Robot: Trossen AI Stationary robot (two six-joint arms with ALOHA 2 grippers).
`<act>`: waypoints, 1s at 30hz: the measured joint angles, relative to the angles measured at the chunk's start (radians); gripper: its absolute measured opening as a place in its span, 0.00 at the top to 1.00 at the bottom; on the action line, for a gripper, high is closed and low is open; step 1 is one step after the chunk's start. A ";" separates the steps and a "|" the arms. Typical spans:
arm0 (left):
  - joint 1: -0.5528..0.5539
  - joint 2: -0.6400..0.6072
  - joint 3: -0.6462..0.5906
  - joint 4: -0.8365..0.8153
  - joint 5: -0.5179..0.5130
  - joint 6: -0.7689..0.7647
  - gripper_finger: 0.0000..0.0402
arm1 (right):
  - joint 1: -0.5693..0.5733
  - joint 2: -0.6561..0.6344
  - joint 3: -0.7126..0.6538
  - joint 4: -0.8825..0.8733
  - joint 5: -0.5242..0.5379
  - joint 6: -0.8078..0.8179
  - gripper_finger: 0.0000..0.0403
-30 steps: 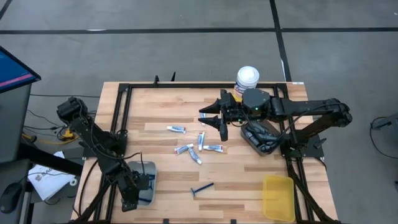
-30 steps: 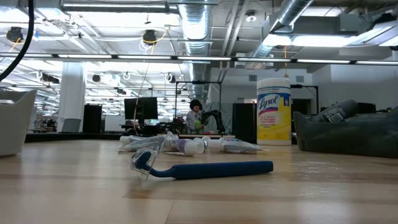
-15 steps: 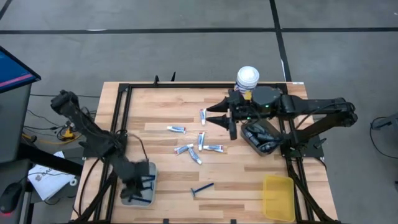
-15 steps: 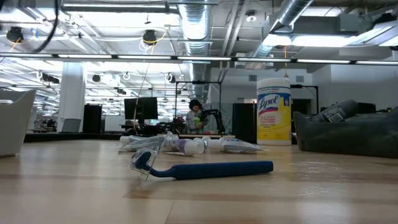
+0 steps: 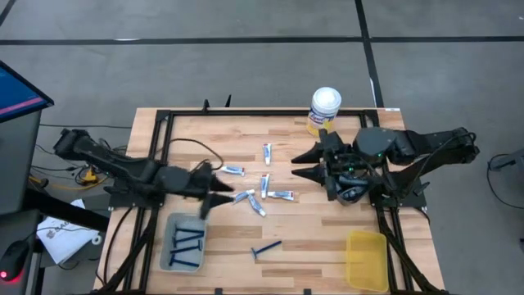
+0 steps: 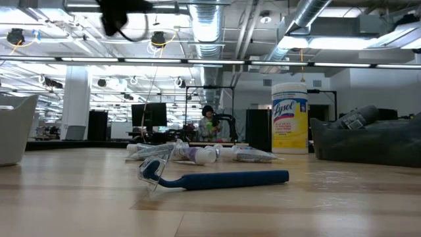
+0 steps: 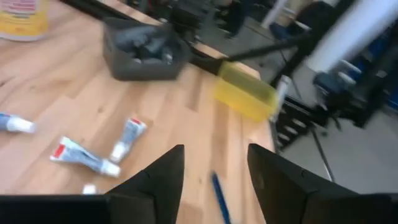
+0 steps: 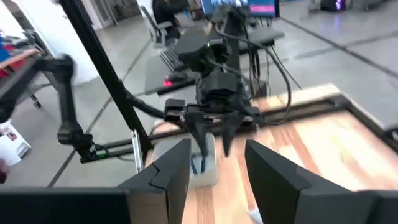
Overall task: Pick & Place Travel size toiletries
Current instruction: Put the blue razor into the gray bin
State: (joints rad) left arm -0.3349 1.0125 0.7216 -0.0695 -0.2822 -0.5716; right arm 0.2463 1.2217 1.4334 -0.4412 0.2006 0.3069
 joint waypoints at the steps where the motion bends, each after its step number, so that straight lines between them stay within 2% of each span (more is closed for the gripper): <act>1: 0.017 0.045 0.001 0.050 0.010 0.002 0.55 | 0.006 0.001 0.000 -0.014 0.008 0.012 0.65; 5: 0.034 0.261 0.085 0.087 0.026 0.048 0.53 | 0.024 0.007 0.000 -0.025 0.012 0.040 0.66; 10: 0.009 0.524 0.277 0.087 0.035 0.081 0.52 | 0.053 0.016 0.000 -0.041 0.011 0.036 0.67; 16: -0.018 0.778 0.493 0.009 -0.015 0.097 0.52 | 0.057 0.021 0.000 -0.092 0.011 0.026 0.64; 22: -0.054 0.957 0.599 -0.005 -0.100 0.081 0.53 | 0.088 0.023 0.000 -0.155 0.008 0.023 0.62; 30: -0.120 1.066 0.625 -0.008 -0.117 -0.032 0.60 | 0.124 0.023 0.000 -0.172 0.010 0.000 0.62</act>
State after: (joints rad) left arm -0.4548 2.0784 1.3468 -0.0774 -0.3991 -0.6037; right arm 0.3703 1.2449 1.4332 -0.6131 0.2106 0.3069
